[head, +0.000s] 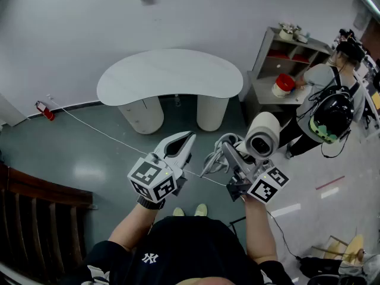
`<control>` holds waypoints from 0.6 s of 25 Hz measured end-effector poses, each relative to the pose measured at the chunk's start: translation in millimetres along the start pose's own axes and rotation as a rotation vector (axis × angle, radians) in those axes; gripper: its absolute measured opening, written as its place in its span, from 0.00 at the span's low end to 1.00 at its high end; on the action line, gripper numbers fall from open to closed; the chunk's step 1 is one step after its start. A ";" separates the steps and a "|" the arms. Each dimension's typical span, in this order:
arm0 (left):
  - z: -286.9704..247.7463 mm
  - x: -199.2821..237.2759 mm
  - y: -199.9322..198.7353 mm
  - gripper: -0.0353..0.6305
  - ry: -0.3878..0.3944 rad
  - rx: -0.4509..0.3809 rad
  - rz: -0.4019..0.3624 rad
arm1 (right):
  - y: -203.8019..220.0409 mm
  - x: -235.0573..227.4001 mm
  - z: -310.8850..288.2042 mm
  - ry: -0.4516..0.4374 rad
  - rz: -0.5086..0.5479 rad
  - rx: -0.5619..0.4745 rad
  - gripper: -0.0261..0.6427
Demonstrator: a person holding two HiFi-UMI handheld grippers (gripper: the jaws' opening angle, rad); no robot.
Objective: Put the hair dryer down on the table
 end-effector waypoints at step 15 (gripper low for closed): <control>-0.4 -0.3 7.3 0.06 -0.058 -0.038 0.006 | 4.9 -7.2 -0.6 -0.051 0.009 0.025 0.30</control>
Point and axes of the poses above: the fingertips, and each gripper's own axes: z backward along the fingers, x to its left, y out of its underside, the point moved 5 cm from there along z, backward along the fingers, and after that the axes turned 15 degrees about z, right-handed, at the moved point
